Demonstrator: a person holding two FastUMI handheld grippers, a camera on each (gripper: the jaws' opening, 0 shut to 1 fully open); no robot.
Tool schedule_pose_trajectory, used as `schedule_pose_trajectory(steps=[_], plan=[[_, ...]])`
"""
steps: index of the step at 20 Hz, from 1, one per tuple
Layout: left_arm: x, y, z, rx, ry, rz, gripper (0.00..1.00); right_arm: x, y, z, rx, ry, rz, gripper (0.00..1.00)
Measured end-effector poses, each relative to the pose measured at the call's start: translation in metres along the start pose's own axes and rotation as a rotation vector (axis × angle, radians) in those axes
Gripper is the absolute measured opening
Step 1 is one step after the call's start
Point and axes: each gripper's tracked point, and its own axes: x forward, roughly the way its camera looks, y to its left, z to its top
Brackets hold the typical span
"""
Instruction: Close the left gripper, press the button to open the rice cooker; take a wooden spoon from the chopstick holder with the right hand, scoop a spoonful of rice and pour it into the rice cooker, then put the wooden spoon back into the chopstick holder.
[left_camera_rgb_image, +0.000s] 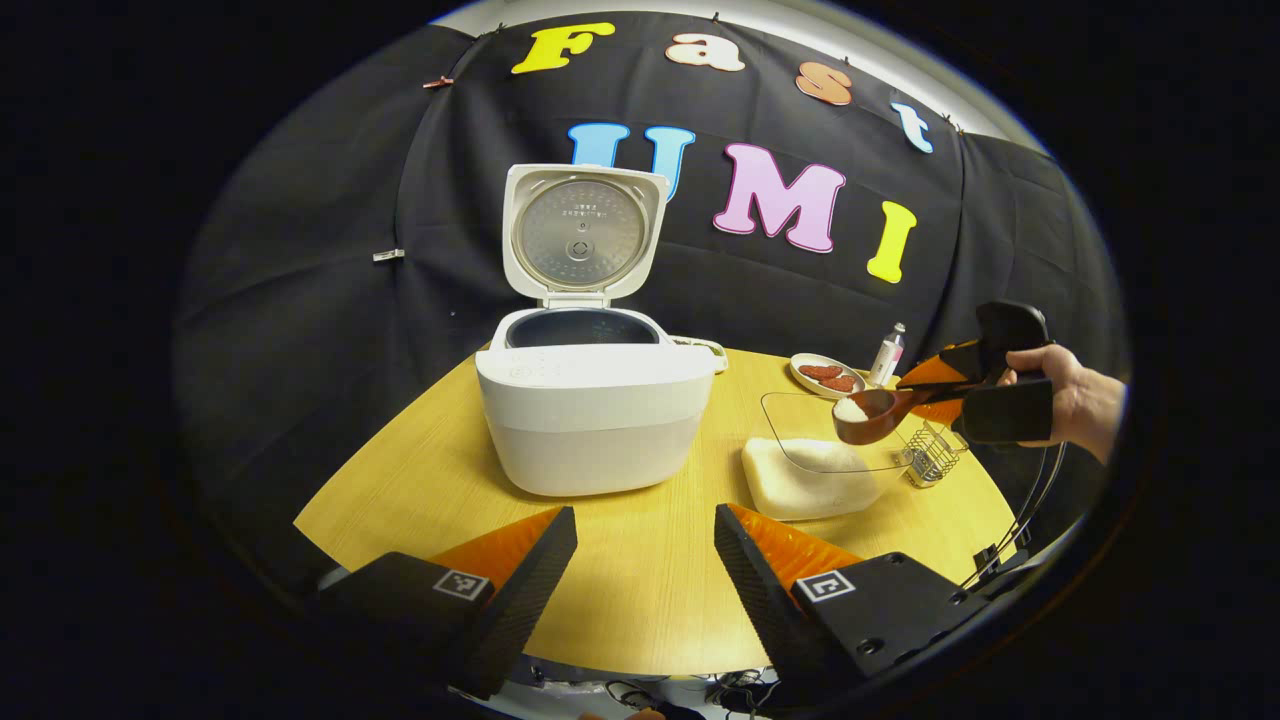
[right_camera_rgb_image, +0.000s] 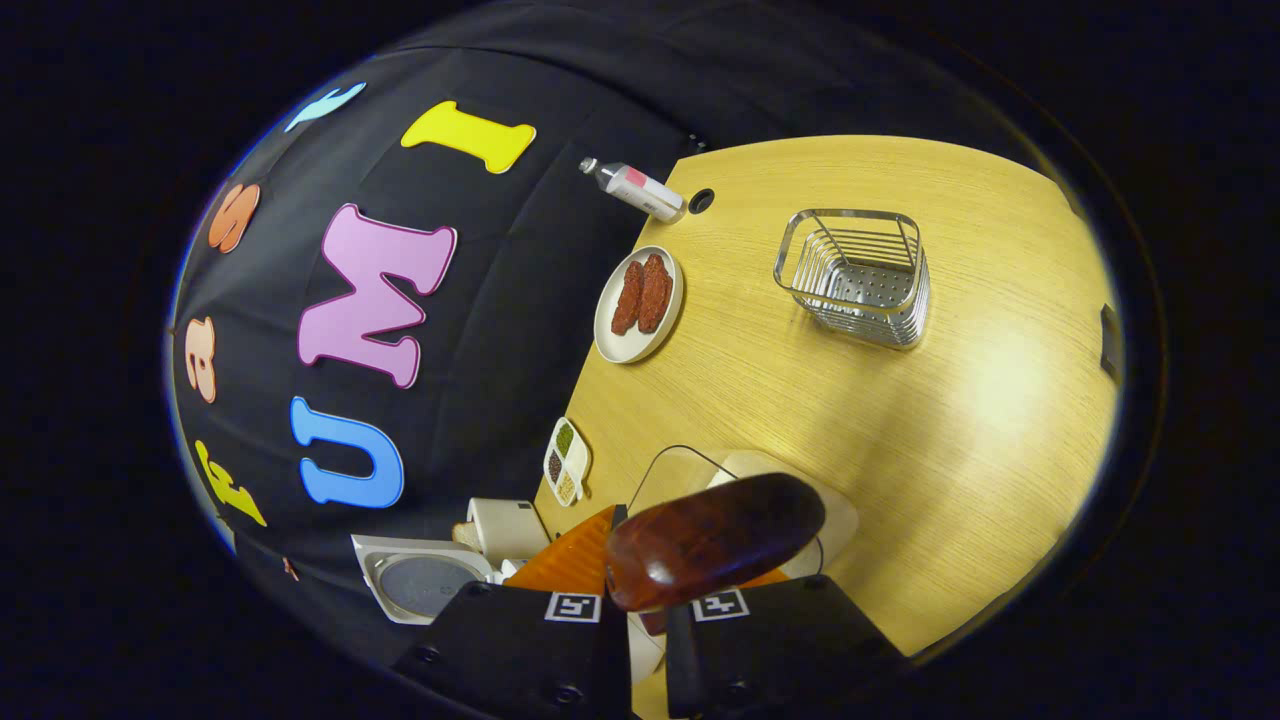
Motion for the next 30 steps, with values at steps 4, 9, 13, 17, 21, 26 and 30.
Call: schedule_pose_trajectory(steps=[4, 9, 13, 17, 21, 26, 30], plan=[[0.001, 0.001, 0.000, -0.008, -0.003, -0.001, 0.96, -0.009, 0.036, 0.000, 0.065, 0.028, 0.064, 0.14], [-0.001, 0.010, 0.002, -0.013, -0.017, 0.010, 0.96, -0.005, 0.076, -0.022, 0.073, 0.066, 0.119, 0.13], [-0.002, 0.021, 0.004, -0.020, -0.026, 0.026, 0.96, 0.005, 0.105, -0.052, 0.049, 0.102, 0.152, 0.13], [-0.006, 0.030, 0.009, 0.002, -0.046, 0.031, 0.96, 0.016, 0.133, -0.087, 0.016, 0.141, 0.175, 0.13], [-0.006, 0.038, 0.011, -0.009, -0.048, 0.019, 0.96, 0.024, 0.165, -0.119, -0.029, 0.171, 0.204, 0.13], [-0.003, 0.059, 0.019, 0.009, -0.051, 0.026, 0.96, 0.034, 0.213, -0.166, -0.115, 0.195, 0.273, 0.13], [-0.004, 0.074, 0.039, 0.006, -0.088, 0.020, 0.96, 0.043, 0.247, -0.201, -0.254, 0.173, 0.324, 0.13]])
